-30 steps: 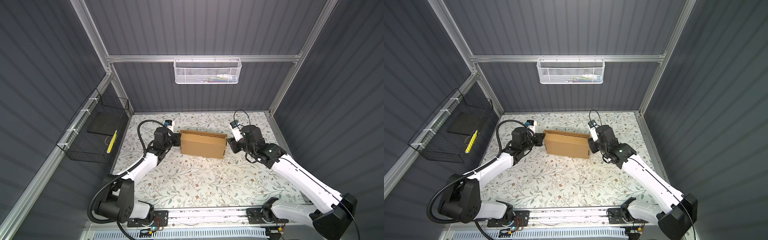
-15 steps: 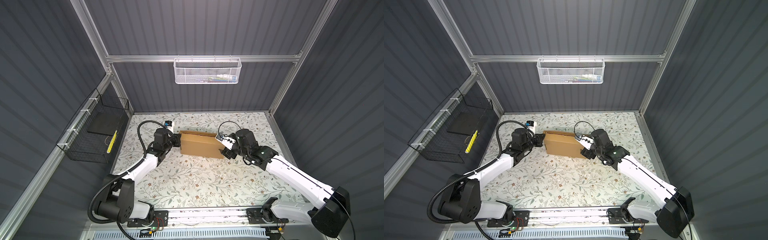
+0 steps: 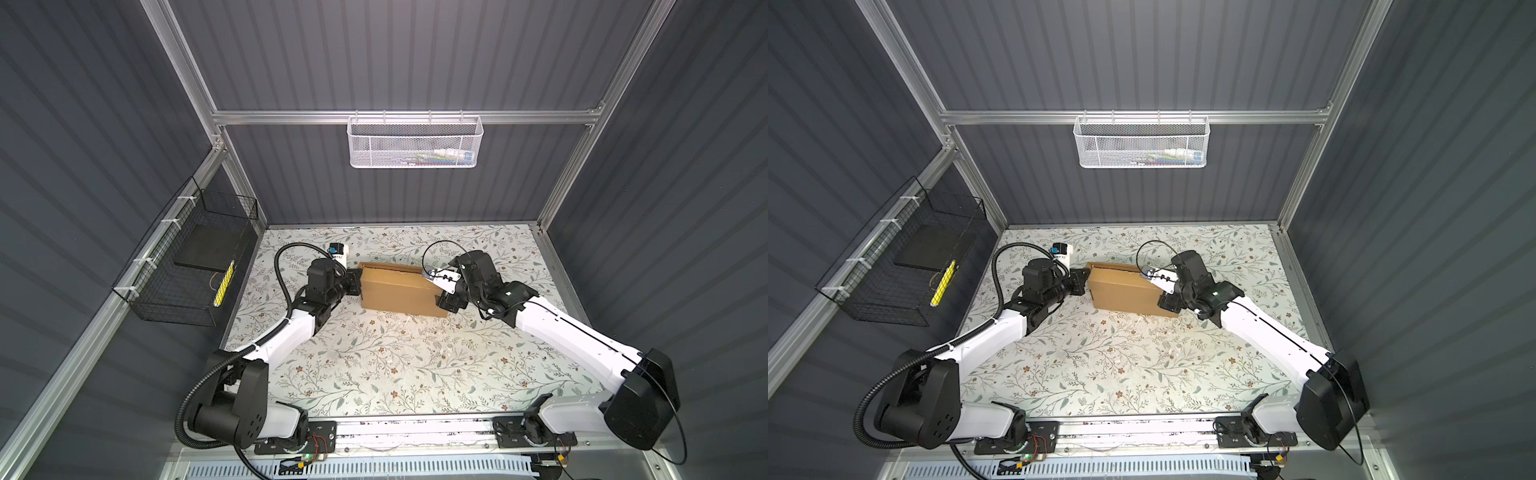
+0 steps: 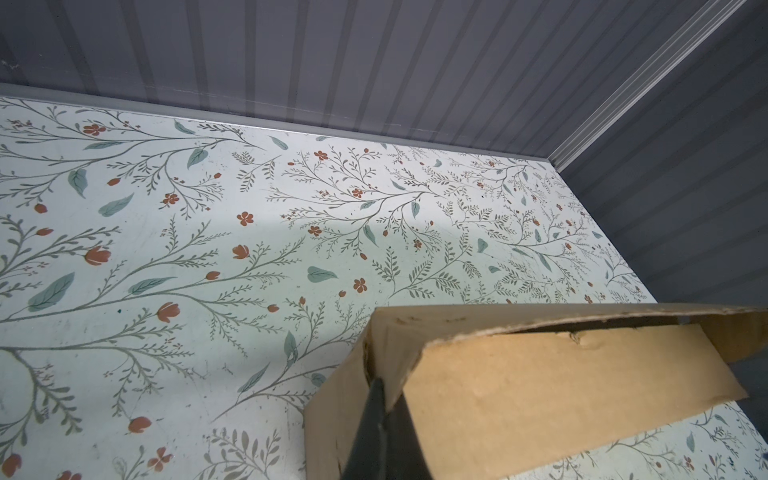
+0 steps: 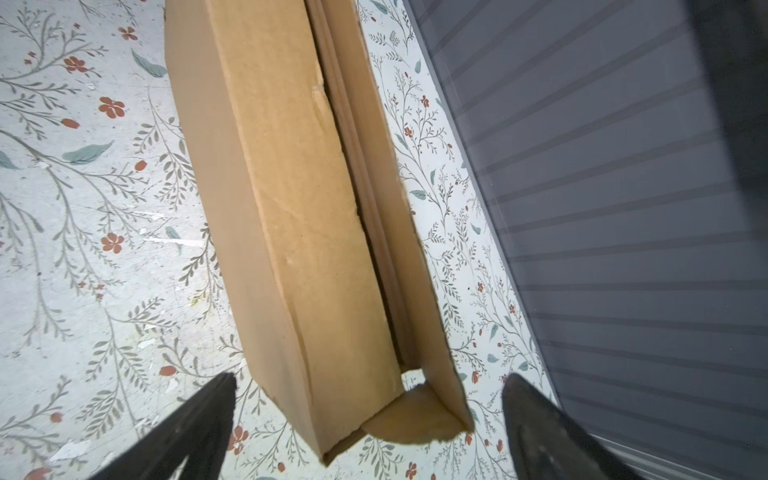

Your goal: Fold the paper box

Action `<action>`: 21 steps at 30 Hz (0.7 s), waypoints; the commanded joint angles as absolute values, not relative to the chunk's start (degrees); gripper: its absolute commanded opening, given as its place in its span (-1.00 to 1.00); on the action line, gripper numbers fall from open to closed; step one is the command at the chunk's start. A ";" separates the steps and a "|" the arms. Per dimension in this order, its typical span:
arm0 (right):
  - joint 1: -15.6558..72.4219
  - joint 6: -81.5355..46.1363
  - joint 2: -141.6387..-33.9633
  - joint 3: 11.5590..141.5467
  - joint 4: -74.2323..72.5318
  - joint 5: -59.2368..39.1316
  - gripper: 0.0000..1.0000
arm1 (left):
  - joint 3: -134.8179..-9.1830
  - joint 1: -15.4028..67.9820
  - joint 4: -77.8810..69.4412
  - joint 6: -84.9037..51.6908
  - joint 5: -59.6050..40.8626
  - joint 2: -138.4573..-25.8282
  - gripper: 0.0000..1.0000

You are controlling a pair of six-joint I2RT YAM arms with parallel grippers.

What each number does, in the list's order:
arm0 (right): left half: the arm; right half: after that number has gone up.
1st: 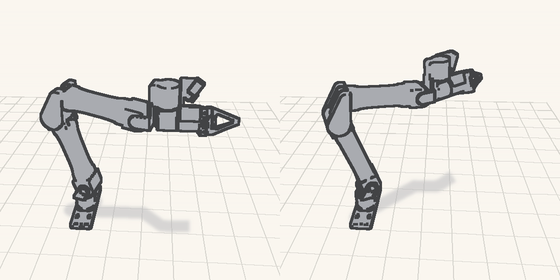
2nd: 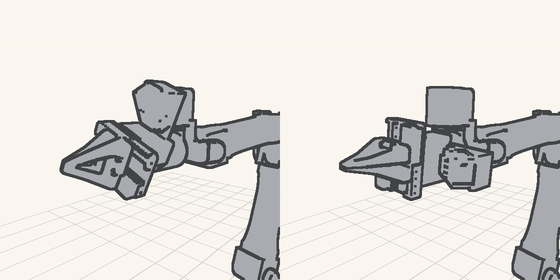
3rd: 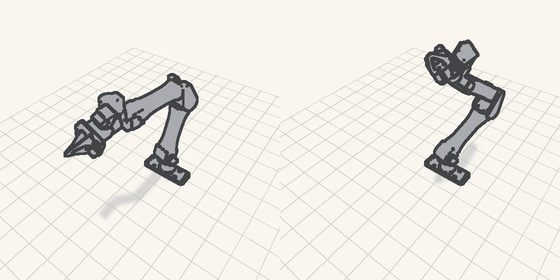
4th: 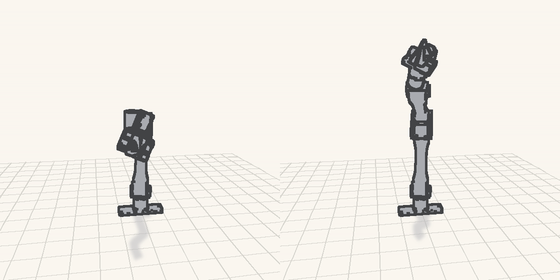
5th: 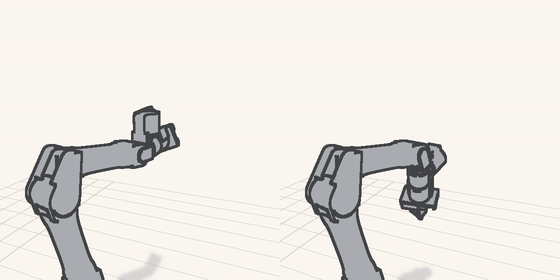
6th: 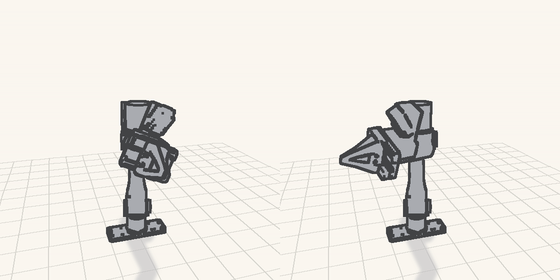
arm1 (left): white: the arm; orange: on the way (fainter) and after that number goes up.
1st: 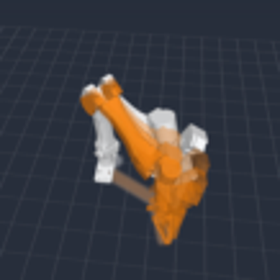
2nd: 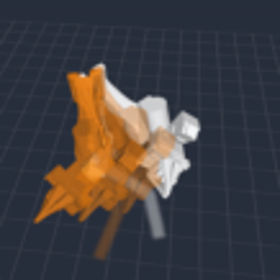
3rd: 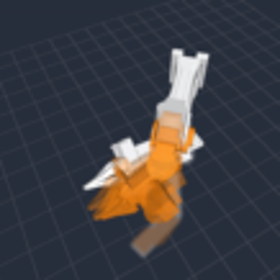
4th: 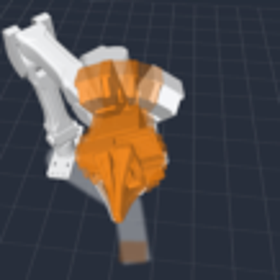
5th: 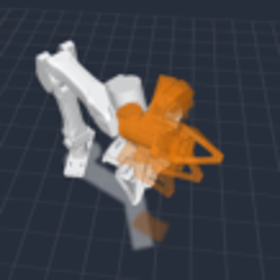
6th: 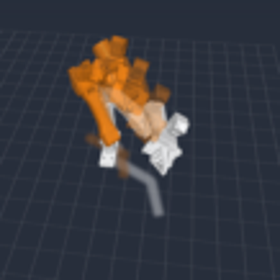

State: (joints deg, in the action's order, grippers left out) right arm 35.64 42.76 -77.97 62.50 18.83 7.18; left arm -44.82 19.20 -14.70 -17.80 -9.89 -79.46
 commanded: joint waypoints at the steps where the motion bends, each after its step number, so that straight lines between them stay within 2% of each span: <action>1: 36.04 45.23 -79.33 64.90 18.46 8.71 0.99 | -42.11 19.69 -7.78 -17.40 -10.96 -79.95 -1.00; 21: 36.30 44.33 -84.25 67.37 17.13 10.20 0.98 | -41.70 19.69 -8.36 -17.75 -11.60 -79.74 -1.00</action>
